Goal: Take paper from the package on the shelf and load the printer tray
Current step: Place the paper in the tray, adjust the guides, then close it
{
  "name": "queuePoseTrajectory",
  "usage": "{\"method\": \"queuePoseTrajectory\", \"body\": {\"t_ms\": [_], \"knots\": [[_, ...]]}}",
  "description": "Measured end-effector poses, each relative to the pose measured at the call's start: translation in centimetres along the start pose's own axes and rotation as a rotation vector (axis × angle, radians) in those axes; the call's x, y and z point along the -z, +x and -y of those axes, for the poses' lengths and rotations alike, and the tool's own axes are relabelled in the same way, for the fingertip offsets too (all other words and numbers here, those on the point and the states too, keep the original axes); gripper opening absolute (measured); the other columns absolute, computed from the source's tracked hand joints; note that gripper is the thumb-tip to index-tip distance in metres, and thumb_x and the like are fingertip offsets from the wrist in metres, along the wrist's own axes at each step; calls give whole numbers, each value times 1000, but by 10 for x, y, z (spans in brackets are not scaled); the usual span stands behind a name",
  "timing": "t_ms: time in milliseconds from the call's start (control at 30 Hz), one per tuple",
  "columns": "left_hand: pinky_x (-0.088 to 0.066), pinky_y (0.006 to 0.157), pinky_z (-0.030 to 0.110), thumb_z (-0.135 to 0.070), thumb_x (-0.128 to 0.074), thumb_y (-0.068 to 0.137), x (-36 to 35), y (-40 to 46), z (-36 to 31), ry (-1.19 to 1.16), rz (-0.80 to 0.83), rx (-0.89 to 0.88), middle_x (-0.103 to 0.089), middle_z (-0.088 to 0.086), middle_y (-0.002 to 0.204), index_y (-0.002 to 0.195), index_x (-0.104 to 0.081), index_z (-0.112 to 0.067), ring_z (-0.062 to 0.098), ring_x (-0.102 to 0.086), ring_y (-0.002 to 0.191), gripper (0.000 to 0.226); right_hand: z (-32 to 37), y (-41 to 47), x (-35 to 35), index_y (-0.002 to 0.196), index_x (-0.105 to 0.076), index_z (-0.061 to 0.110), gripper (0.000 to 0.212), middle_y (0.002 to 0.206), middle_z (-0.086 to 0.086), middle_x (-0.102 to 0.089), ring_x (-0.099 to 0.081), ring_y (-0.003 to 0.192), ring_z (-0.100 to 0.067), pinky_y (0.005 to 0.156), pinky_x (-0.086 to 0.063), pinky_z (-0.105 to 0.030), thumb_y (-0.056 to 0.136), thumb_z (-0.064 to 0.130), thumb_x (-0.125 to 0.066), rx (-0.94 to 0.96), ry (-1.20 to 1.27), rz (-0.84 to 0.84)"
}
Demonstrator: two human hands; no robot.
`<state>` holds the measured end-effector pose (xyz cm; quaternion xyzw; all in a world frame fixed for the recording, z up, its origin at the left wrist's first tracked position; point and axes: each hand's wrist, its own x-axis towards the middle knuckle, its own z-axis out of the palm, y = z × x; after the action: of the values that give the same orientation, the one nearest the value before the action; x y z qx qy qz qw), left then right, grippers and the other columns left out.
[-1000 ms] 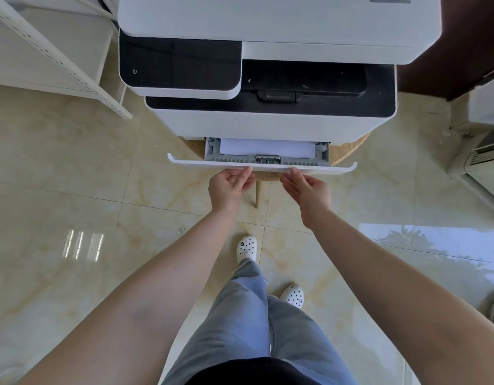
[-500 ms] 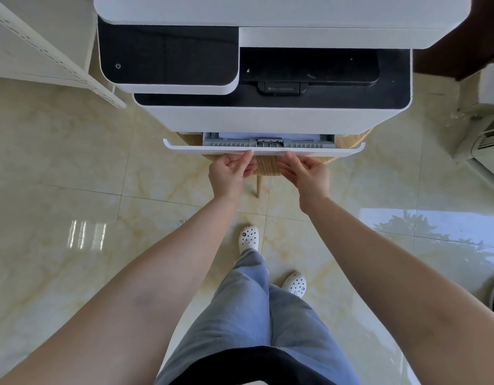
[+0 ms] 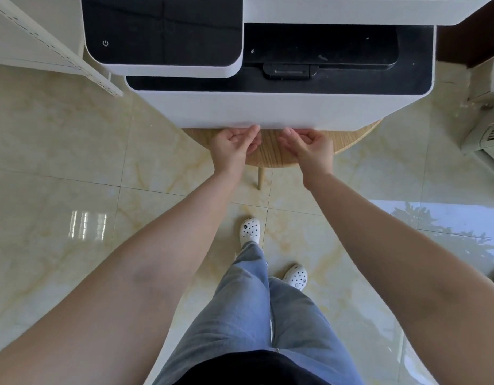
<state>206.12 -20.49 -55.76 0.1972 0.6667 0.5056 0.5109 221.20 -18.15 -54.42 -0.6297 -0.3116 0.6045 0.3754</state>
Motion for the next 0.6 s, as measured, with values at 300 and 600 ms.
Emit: {"method": "queuePoseTrajectory", "body": {"t_ms": [300,600], "knots": [[-58,64,30,-29,-75,79,-8,1,-3,-33,-70,26,-73,15,76,74,-66,-9,24,-72,69,23,1,3,-8,78,-70,10,33,82,-10,-76,-75,76,-22,78,-60,-37,71,40,-79,-15,-45,-77],[-58,64,29,-32,-74,79,-7,-1,-2,-7,-69,12,-73,15,77,77,-66,-9,24,-73,69,25,2,1,-8,76,-70,9,35,79,-10,-76,-75,75,-22,79,-60,-40,70,43,-79,-14,-60,-87]]}}
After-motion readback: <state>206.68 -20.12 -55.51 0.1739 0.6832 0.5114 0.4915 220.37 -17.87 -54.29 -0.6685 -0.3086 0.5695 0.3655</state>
